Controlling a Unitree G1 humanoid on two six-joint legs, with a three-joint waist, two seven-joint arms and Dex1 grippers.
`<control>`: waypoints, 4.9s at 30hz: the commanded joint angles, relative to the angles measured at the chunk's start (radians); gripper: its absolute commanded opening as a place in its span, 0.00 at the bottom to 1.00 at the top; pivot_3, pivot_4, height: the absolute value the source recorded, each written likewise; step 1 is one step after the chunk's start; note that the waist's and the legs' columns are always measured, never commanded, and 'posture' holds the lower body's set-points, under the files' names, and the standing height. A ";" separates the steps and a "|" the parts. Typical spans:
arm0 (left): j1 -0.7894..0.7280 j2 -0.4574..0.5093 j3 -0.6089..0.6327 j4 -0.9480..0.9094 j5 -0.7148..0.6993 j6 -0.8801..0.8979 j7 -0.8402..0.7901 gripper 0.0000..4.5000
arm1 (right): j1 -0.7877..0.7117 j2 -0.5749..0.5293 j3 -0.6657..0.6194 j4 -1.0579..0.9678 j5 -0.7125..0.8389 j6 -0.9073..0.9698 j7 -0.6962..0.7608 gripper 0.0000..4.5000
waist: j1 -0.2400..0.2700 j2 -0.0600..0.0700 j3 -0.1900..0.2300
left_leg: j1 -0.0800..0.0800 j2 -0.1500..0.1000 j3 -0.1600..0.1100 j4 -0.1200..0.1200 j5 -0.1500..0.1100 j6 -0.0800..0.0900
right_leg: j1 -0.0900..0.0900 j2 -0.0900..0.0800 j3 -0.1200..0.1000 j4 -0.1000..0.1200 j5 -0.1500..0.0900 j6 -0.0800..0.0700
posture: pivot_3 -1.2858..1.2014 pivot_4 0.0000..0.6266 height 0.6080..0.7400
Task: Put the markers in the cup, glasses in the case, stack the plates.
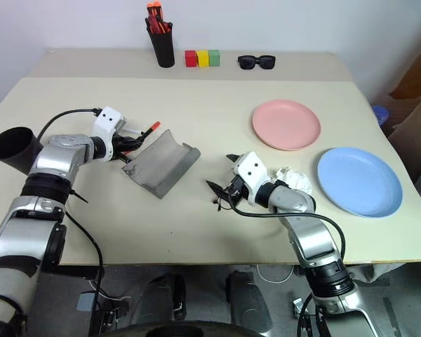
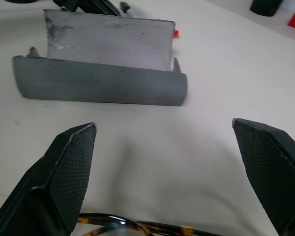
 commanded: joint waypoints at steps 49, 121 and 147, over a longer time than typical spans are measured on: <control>0.487 -0.251 0.561 -0.679 0.125 -0.472 1.049 0.00 | -0.198 0.266 0.073 0.195 0.173 -0.112 0.197 1.00 | 0.018 -0.003 -0.002 | 0.001 0.001 0.000 0.001 0.000 0.000 | 0.002 0.000 -0.001 0.001 0.001 0.001 | 0.52 0.24 0.87; -0.413 -0.329 0.536 0.435 -0.150 0.026 1.328 0.01 | -0.115 0.193 -0.009 0.072 0.203 -0.034 0.079 1.00 | 0.019 -0.005 -0.002 | 0.000 -0.001 -0.001 -0.001 0.001 -0.001 | 0.001 0.000 -0.002 -0.001 0.001 0.001 | 0.52 0.24 0.87; 0.435 -0.185 0.533 -0.916 0.178 -0.257 1.164 0.01 | -0.181 0.231 0.056 0.059 0.296 -0.007 0.218 1.00 | 0.023 -0.006 -0.003 | 0.001 0.001 -0.001 0.001 0.001 -0.002 | 0.002 0.000 -0.002 0.001 0.001 0.001 | 0.52 0.24 0.87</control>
